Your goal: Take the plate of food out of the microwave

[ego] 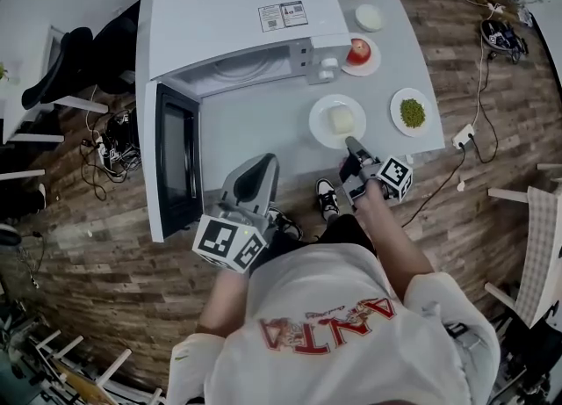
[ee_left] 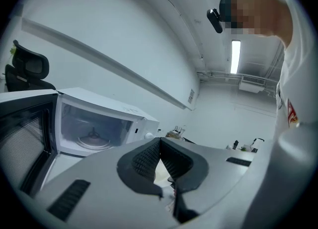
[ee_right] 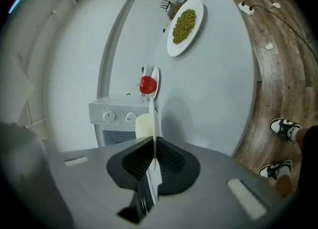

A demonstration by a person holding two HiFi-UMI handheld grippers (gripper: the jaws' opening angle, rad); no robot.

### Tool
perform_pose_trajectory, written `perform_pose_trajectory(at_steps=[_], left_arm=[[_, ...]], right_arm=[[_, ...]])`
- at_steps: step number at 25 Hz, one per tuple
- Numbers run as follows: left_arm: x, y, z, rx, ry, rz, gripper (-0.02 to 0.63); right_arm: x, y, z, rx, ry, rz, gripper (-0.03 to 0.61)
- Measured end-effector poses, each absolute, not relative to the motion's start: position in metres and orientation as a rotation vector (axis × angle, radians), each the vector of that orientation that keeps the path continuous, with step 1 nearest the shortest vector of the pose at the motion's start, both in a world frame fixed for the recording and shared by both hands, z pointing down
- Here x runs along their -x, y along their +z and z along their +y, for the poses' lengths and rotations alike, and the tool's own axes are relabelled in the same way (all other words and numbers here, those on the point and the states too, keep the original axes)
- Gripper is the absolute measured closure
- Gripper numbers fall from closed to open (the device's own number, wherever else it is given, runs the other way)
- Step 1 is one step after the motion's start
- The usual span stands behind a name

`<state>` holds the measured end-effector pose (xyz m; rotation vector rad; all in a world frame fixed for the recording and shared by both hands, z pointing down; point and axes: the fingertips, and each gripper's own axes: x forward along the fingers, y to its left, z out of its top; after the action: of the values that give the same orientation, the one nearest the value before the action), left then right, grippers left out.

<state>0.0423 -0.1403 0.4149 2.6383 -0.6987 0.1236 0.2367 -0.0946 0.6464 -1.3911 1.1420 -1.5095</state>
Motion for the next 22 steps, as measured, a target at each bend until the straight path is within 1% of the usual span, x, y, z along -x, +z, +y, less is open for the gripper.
perform_pose_trajectory(at_steps=[10, 22], left_arm=[[-0.052, 0.417, -0.129, -2.643, 0.169, -0.687, 0.606], [-0.054, 0.418, -0.126, -2.633, 0.170, -0.679, 0.606]], right_arm=[[-0.263, 0.661, -0.089, 1.459, -1.501, 1.041, 0.561], [-0.268, 0.671, -0.086, 1.489, -1.521, 0.987, 0.560]])
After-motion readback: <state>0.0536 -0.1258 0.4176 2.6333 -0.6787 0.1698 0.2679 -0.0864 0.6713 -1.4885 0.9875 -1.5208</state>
